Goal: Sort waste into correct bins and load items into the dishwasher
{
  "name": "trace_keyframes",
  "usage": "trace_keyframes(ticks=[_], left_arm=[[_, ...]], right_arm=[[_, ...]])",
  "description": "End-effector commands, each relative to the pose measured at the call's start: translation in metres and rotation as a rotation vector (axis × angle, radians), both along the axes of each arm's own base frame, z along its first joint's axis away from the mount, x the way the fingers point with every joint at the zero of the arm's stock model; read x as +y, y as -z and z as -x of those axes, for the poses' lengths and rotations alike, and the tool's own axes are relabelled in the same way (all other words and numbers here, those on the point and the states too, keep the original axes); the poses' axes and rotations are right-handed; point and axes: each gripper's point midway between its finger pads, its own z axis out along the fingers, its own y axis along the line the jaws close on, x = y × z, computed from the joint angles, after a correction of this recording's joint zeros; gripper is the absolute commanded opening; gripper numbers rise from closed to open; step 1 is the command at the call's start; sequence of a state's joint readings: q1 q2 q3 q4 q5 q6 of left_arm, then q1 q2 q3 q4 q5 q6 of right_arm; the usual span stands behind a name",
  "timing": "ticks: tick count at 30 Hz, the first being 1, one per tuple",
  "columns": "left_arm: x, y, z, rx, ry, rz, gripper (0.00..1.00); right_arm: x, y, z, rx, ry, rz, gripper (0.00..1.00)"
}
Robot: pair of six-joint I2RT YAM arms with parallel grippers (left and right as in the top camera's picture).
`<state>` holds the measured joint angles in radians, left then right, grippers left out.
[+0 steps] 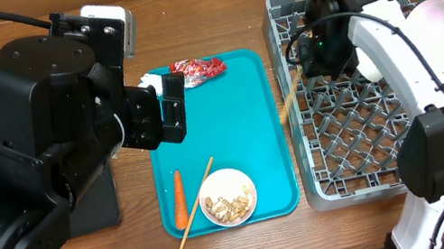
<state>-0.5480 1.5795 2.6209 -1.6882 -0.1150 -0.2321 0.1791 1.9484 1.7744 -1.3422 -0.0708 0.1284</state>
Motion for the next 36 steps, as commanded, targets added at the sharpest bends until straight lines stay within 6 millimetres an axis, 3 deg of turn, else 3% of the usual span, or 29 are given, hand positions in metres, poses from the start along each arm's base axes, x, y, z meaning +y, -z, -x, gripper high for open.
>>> trace_keyframes(ticks=[1,4,9,19,29,33,36], left_arm=[[-0.001,0.001,-0.001,0.003,0.009,-0.006,1.00],[-0.001,0.001,-0.001,0.003,0.009,-0.006,1.00],[-0.001,0.001,-0.001,0.003,0.009,-0.006,1.00],[-0.001,0.001,-0.001,0.003,0.009,-0.006,1.00],[-0.001,0.001,-0.001,0.003,0.009,-0.006,1.00],[-0.001,0.001,-0.001,0.003,0.009,-0.006,1.00],[-0.001,0.001,-0.001,0.003,0.009,-0.006,1.00]], right_arm=[[0.006,-0.028,0.000,-0.084,-0.029,-0.012,0.41],[0.010,-0.039,0.004,-0.109,-0.040,-0.021,0.44],[0.015,-0.042,0.001,-0.127,-0.035,-0.032,0.49],[0.054,-0.054,-0.019,-0.221,-0.085,-0.193,0.48],[0.131,-0.057,-0.005,-0.257,-0.244,-0.260,0.48],[0.161,-0.045,-0.006,-0.249,-0.179,-0.268,0.45],[0.178,-0.027,-0.020,-0.283,-0.123,-0.233,0.51]])
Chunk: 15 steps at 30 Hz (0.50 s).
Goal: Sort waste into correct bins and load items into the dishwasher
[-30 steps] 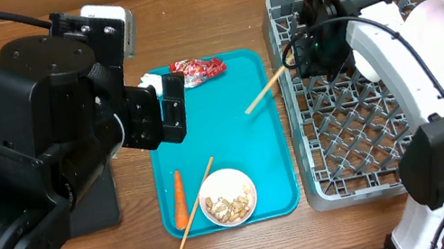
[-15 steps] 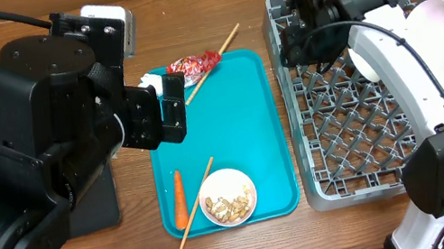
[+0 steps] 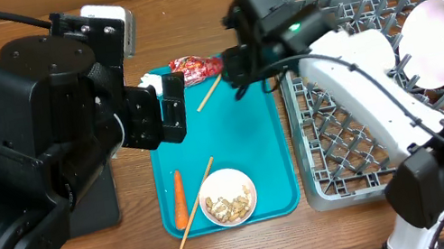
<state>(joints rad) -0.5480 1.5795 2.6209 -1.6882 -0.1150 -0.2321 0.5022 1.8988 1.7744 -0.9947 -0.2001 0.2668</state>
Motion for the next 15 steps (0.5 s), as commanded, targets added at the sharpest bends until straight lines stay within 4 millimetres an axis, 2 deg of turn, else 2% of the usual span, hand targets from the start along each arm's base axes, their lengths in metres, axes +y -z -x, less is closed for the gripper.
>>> trace_keyframes(ticks=[1,4,7,13,15], left_arm=[[-0.001,0.001,-0.001,0.003,0.009,-0.006,1.00],[-0.001,0.001,-0.001,0.003,0.009,-0.006,1.00],[-0.001,0.001,-0.001,0.003,0.009,-0.006,1.00],[-0.001,0.001,-0.001,0.003,0.009,-0.006,1.00],[-0.001,0.001,-0.001,0.003,0.009,-0.006,1.00]], right_arm=[[0.003,0.031,-0.018,0.015,0.156,0.058,0.52],[-0.004,0.061,-0.033,0.022,0.284,0.119,0.52],[-0.021,0.095,-0.045,0.046,0.406,0.191,0.52],[-0.046,0.144,-0.056,0.127,0.512,0.232,0.52],[-0.050,0.160,-0.058,0.157,0.534,0.234,0.56]])
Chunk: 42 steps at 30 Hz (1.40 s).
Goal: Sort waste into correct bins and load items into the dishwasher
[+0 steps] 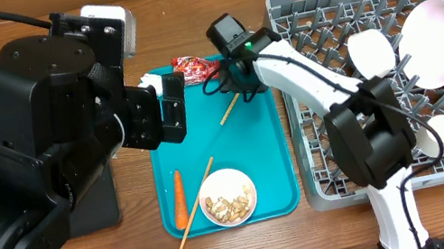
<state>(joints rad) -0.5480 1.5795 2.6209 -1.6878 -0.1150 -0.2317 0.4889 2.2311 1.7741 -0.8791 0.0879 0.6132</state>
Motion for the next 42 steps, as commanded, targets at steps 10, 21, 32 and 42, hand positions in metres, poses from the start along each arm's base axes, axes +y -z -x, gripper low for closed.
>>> trace_keyframes(ticks=[10,21,32,42], left_arm=[[-0.001,0.001,-0.001,0.003,0.009,-0.006,1.00],[-0.001,0.001,-0.001,0.003,0.009,-0.006,1.00],[-0.001,0.001,-0.001,0.003,0.009,-0.006,1.00],[-0.001,0.001,-0.001,0.003,0.009,-0.006,1.00]], right_arm=[[-0.002,0.043,-0.007,0.066,0.057,-0.052,0.29],[-0.014,0.018,0.014,0.142,-0.065,0.024,0.06],[-0.010,-0.101,0.024,-0.023,-0.195,-0.043,0.06],[-0.042,-0.168,0.036,-0.150,-0.297,0.020,0.08]])
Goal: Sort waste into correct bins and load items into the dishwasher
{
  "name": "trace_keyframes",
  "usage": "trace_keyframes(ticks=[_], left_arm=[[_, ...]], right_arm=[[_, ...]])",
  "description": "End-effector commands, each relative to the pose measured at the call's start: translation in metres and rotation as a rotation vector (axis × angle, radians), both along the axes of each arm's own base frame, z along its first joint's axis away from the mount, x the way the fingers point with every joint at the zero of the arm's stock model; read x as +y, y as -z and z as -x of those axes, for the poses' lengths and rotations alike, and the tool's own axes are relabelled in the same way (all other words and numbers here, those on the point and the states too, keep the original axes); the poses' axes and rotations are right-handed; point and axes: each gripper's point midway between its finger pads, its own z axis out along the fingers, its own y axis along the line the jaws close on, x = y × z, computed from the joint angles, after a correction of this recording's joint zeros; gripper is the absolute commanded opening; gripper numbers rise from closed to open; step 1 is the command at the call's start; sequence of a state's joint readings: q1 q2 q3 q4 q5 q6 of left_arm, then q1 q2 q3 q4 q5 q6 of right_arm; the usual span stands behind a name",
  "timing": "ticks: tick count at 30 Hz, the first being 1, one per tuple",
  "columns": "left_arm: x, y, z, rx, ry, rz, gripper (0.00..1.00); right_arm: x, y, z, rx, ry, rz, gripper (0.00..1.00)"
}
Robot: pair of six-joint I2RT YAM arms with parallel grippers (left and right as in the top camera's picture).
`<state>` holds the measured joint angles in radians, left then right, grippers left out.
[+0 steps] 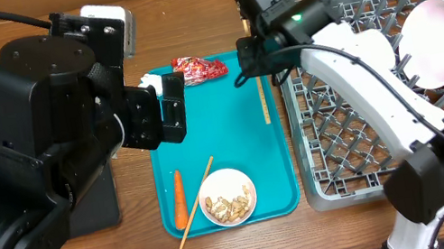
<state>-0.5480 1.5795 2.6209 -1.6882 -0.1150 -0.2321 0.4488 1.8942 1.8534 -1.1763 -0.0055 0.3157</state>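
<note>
My right gripper (pixel 246 71) is over the top right corner of the teal tray (pixel 251 160), shut on the upper end of a wooden chopstick (pixel 264 103) that points down along the tray's right edge. A second chopstick (pixel 193 210) lies slanted on the tray beside a carrot (pixel 179 196) and a white bowl of shells (pixel 228 197). At the tray's top, a red wrapper (pixel 199 69) lies next to a white scrap (pixel 151 84). The left gripper (pixel 171 108) stands open at the tray's upper left edge. The grey dish rack (pixel 349 166) is on the right.
In the rack stand a pink plate (pixel 436 39) and a white bowl (pixel 371 50). A dark pad (pixel 95 211) lies left of the tray, half under the bulky left arm. A white device (pixel 107 18) sits at the back edge of the wooden table.
My right gripper has shifted right, from beside the red wrapper to the tray's top right corner. The chopstick in it was slanted over the tray's middle and now hangs straight along the right edge.
At first my right gripper held the chopstick at the rack's left edge. Then it was over the tray's top with the chopstick slanted beside the wrapper, and later further left. Now it is back by the tray's right edge. The left arm stayed still throughout.
</note>
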Motion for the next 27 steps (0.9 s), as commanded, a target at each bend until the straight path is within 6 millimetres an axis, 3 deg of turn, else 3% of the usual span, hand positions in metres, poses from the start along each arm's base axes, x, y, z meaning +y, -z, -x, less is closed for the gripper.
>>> trace_keyframes(ticks=[1,4,9,13,16,18,20,21,24,27], left_arm=[[-0.001,0.001,-0.001,0.003,0.009,-0.006,1.00],[-0.001,0.001,-0.001,0.003,0.009,-0.006,1.00],[-0.001,0.001,-0.001,0.003,0.009,-0.006,1.00],[-0.001,0.001,-0.001,0.003,0.009,-0.006,1.00],[-0.001,0.001,-0.001,0.003,0.009,-0.006,1.00],[-0.001,0.001,-0.001,0.003,0.009,-0.006,1.00],[-0.001,0.001,-0.001,0.003,0.009,-0.006,1.00],[-0.001,0.001,-0.001,0.003,0.009,-0.006,1.00],[-0.001,0.001,-0.001,0.003,0.009,-0.006,1.00],[-0.001,0.001,-0.001,0.003,0.009,-0.006,1.00]], right_arm=[[-0.025,-0.011,-0.009,-0.053,-0.030,0.081,0.10],[-0.043,-0.004,-0.012,-0.046,-0.099,0.133,0.12],[-0.078,0.033,-0.018,0.015,-0.074,0.181,0.13],[-0.088,0.070,-0.014,0.077,-0.057,0.170,0.13],[-0.093,0.085,-0.009,0.100,-0.053,0.190,0.13],[-0.092,0.086,-0.009,0.102,-0.060,0.192,0.15],[-0.089,0.084,-0.004,0.111,-0.086,0.193,0.43],[-0.087,0.081,-0.001,0.116,-0.088,0.189,0.50],[-0.071,0.059,0.005,0.092,-0.120,0.120,0.53],[-0.049,0.025,0.013,0.033,-0.168,0.032,0.57]])
